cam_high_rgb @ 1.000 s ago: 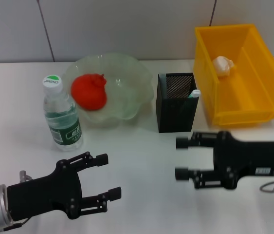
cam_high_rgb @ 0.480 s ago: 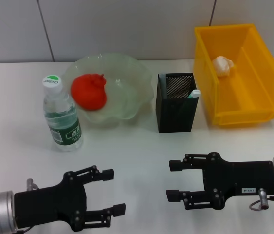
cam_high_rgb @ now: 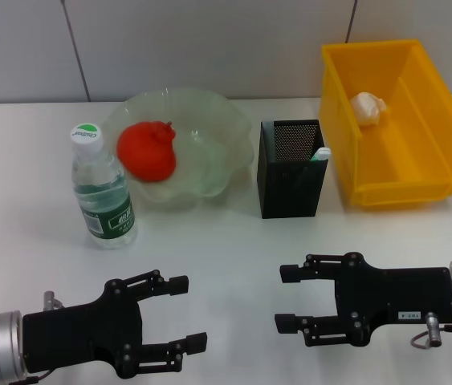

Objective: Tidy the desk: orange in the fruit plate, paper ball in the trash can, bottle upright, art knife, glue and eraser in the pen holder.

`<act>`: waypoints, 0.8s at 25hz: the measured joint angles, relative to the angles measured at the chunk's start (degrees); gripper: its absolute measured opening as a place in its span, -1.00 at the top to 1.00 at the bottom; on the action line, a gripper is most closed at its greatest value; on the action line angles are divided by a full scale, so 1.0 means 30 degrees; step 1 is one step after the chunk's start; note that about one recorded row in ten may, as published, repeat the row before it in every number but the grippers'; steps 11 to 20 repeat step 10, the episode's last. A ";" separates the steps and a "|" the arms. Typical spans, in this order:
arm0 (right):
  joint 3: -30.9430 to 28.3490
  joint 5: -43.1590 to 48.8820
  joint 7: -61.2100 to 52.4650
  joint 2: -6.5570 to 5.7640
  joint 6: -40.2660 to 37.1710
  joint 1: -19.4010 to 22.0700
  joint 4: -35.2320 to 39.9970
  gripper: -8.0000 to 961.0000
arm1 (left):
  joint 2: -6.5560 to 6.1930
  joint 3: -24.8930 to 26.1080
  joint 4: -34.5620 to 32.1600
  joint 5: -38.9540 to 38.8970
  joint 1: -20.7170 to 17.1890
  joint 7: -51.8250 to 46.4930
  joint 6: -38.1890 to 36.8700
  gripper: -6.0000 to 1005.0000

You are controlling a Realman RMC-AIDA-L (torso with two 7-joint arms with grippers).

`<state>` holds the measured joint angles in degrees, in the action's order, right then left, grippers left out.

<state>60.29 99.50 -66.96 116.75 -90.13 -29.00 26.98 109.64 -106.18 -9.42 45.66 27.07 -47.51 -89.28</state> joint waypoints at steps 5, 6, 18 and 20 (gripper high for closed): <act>0.0001 0.0000 0.0073 0.0040 0.0001 -0.0032 -0.0046 -0.53 | -0.0029 0.0005 -0.0050 0.0013 -0.0001 0.0005 -0.0038 -0.68; 0.0001 0.0000 0.0076 0.0046 0.0002 -0.0046 -0.0048 -0.53 | -0.0035 0.0006 -0.0056 0.0015 -0.0001 0.0048 -0.0066 -0.68; 0.0001 0.0016 0.0082 0.0058 0.0003 -0.0075 -0.0058 -0.53 | -0.0105 0.0035 -0.0106 0.0015 -0.0002 0.0041 -0.0187 -0.68; 0.0001 0.0016 0.0082 0.0058 0.0003 -0.0075 -0.0058 -0.53 | -0.0105 0.0035 -0.0106 0.0015 -0.0002 0.0041 -0.0187 -0.68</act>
